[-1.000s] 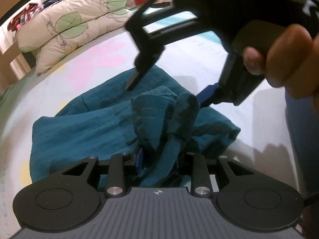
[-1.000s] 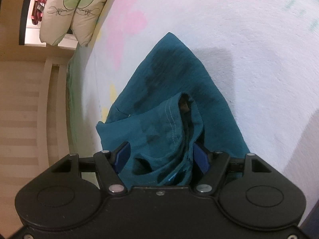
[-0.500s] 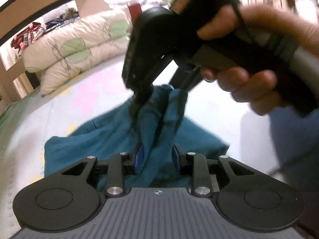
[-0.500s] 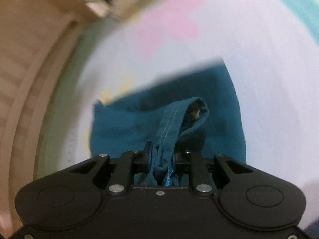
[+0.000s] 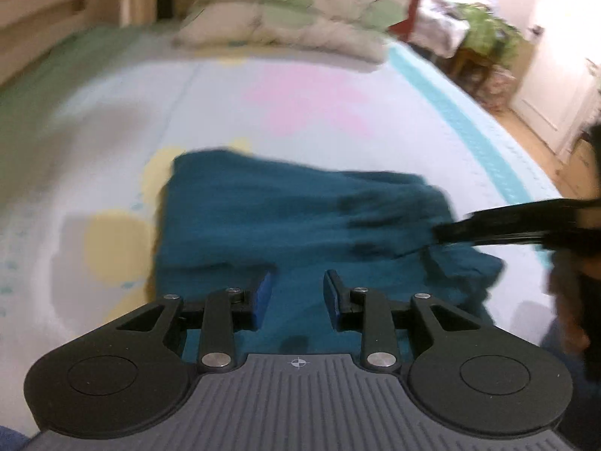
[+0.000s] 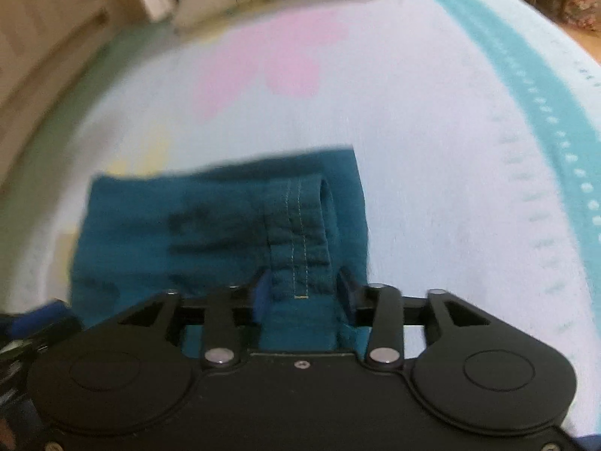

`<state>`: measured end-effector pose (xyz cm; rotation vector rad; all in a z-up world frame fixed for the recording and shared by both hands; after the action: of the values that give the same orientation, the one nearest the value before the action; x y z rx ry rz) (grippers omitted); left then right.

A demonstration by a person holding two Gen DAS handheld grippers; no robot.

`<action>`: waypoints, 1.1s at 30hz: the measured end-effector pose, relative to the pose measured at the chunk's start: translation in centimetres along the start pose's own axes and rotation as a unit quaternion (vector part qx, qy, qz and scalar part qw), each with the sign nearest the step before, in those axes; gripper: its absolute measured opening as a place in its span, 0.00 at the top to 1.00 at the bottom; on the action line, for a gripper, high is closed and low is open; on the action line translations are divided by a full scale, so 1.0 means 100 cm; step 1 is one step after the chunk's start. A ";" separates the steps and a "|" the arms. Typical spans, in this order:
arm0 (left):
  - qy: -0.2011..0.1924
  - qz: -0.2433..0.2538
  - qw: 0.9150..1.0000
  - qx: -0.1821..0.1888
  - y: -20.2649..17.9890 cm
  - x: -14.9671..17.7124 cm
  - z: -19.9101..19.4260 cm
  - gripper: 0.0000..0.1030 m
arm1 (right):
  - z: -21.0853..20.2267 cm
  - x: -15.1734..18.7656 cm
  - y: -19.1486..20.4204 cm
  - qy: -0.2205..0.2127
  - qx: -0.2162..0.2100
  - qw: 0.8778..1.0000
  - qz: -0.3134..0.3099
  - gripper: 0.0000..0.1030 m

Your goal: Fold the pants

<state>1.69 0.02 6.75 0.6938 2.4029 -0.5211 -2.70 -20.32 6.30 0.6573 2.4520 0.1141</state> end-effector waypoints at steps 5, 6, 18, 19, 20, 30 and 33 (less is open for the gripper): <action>0.066 -0.023 0.997 -0.017 0.020 0.021 0.023 0.71 | 0.012 0.013 -0.004 0.015 0.031 0.999 0.012 0.30; 0.084 -0.032 0.996 -0.018 0.024 0.029 0.029 0.71 | 0.019 0.019 -0.008 0.029 0.037 0.999 0.016 0.30; 0.057 -0.089 0.994 0.010 0.046 0.028 0.013 0.70 | 0.039 0.038 -0.021 0.045 0.014 0.999 0.010 0.16; 0.053 -0.091 0.994 0.007 0.050 0.024 0.012 0.70 | 0.041 0.038 -0.019 0.041 0.014 0.999 -0.001 0.15; 0.049 -0.090 0.995 0.006 0.052 0.021 0.013 0.70 | 0.042 0.038 -0.017 0.039 0.016 0.999 -0.012 0.13; 0.057 -0.061 0.996 -0.023 0.083 0.000 0.031 0.69 | 0.044 0.045 -0.003 0.027 0.019 0.998 -0.046 0.08; 0.056 -0.052 0.997 -0.011 0.082 0.000 0.039 0.57 | 0.037 0.044 -0.004 0.025 0.004 0.999 -0.023 0.08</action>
<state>8.16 4.53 2.12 0.6047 2.5559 -0.5089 -3.92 -18.82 0.89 0.6076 2.5149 0.1044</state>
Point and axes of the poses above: each gripper's, at about its wrist camera, not at the fingertips, and z roughly the way its jaws point, y to its left, x to its underside, the point moved 7 cm from there along z, roughly the way its jaws point, and after that the axes turned 5 degrees about x, right-handed, at the moved point
